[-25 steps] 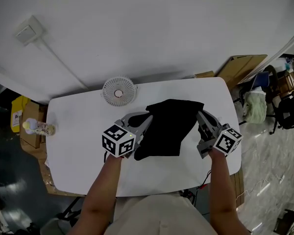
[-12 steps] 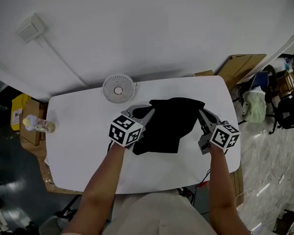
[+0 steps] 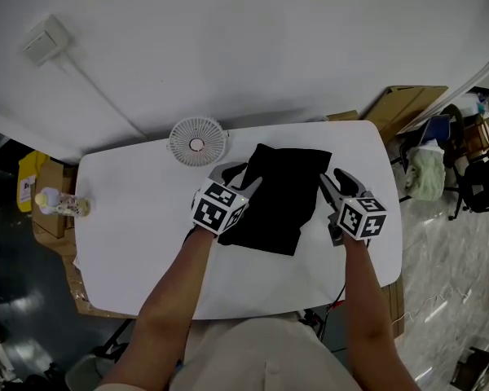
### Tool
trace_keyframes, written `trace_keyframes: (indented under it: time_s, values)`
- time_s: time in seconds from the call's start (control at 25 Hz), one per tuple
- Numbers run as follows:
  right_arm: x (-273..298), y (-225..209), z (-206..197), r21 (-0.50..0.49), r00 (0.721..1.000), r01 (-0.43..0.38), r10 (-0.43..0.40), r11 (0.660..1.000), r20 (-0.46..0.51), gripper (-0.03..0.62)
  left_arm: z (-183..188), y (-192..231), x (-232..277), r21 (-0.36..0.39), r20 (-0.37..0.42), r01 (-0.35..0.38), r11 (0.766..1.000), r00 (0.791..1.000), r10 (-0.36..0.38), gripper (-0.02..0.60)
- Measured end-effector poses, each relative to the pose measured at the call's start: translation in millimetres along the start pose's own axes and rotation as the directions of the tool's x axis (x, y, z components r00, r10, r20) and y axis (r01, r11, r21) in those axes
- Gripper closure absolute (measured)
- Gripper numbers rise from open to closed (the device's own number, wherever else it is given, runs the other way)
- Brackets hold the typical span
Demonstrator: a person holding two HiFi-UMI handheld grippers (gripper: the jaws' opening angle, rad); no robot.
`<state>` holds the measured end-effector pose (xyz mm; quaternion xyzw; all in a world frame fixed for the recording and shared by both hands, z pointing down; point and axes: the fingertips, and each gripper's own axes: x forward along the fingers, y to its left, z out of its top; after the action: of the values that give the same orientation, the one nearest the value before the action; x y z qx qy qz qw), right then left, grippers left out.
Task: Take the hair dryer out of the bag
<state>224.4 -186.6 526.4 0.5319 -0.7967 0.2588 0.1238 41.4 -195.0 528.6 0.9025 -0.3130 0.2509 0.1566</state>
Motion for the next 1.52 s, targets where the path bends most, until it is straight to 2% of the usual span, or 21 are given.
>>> trace_keyframes:
  time_s: [0.08, 0.16, 0.28, 0.36, 0.44, 0.52, 0.68, 0.72, 0.8, 0.88, 1.0, 1.08, 1.16, 1.24, 1.28, 1.4, 1.52]
  values:
    - [-12, 11, 7, -0.106, 1.0, -0.006, 0.007, 0.994, 0.01, 0.384, -4, 4, -15, 0.017, 0.003, -0.025, 1.0, 1.0, 0.025, 0.414]
    - [-24, 37, 6, -0.219, 0.999, -0.05, 0.049, 0.974, -0.013, 0.384, -10, -2, -33, 0.045, 0.001, -0.018, 0.999, 1.0, 0.018, 0.416]
    - [-36, 88, -20, -0.337, 0.984, -0.171, 0.144, 0.926, -0.104, 0.387, -35, -32, -60, 0.123, -0.057, 0.065, 0.99, 0.997, -0.058, 0.416]
    - [-41, 123, -50, -0.383, 0.963, -0.257, 0.2, 0.887, -0.183, 0.402, -61, -58, -71, 0.21, -0.128, 0.132, 0.969, 0.986, -0.107, 0.416]
    - [-43, 149, -82, -0.403, 0.94, -0.32, 0.232, 0.857, -0.251, 0.42, -88, -81, -77, 0.303, -0.208, 0.181, 0.936, 0.971, -0.12, 0.416]
    - [-42, 164, -111, -0.386, 0.922, -0.352, 0.244, 0.853, -0.301, 0.442, -111, -93, -78, 0.375, -0.264, 0.197, 0.906, 0.959, -0.1, 0.416]
    - [-35, 168, -159, -0.363, 0.9, -0.355, 0.21, 0.861, -0.382, 0.444, -136, -90, -66, 0.489, -0.3, 0.15, 0.859, 0.954, 0.004, 0.417]
    - [-33, 167, -169, -0.367, 0.894, -0.354, 0.196, 0.86, -0.402, 0.444, -138, -87, -63, 0.502, -0.298, 0.136, 0.854, 0.954, 0.023, 0.435]
    - [-28, 163, -184, -0.391, 0.884, -0.35, 0.163, 0.851, -0.438, 0.444, -141, -81, -61, 0.504, -0.3, 0.123, 0.855, 0.953, 0.04, 0.543]
    - [-24, 159, -193, -0.424, 0.878, -0.346, 0.129, 0.837, -0.462, 0.444, -144, -77, -59, 0.467, -0.319, 0.134, 0.874, 0.947, 0.025, 0.561]
    - [-21, 167, -194, -0.462, 0.874, -0.36, 0.121, 0.81, -0.47, 0.436, -135, -78, -61, 0.362, -0.309, 0.151, 0.92, 0.95, -0.034, 0.563]
    - [-19, 180, -184, -0.492, 0.886, -0.367, 0.135, 0.789, -0.444, 0.412, -120, -80, -63, 0.243, -0.272, 0.185, 0.952, 0.955, -0.116, 0.565]
    - [-15, 191, -169, -0.534, 0.908, -0.347, 0.133, 0.771, -0.398, 0.391, -100, -81, -66, 0.089, -0.21, 0.235, 0.968, 0.954, -0.213, 0.565]
    - [-10, 196, -154, -0.584, 0.933, -0.298, 0.099, 0.755, -0.347, 0.379, -81, -78, -70, -0.029, -0.156, 0.277, 0.96, 0.948, -0.278, 0.565]
    - [-7, 196, -147, -0.614, 0.945, -0.264, 0.072, 0.744, -0.32, 0.378, -74, -76, -71, -0.059, -0.144, 0.292, 0.955, 0.944, -0.297, 0.565]
    - [1, 195, -125, -0.698, 0.971, -0.174, 0.004, 0.695, -0.238, 0.358, -64, -73, -75, -0.089, -0.15, 0.334, 0.938, 0.927, -0.344, 0.565]
    - [9, 199, -105, -0.782, 0.986, -0.112, -0.027, 0.613, -0.163, 0.319, -62, -72, -79, -0.136, -0.15, 0.374, 0.917, 0.907, -0.392, 0.565]
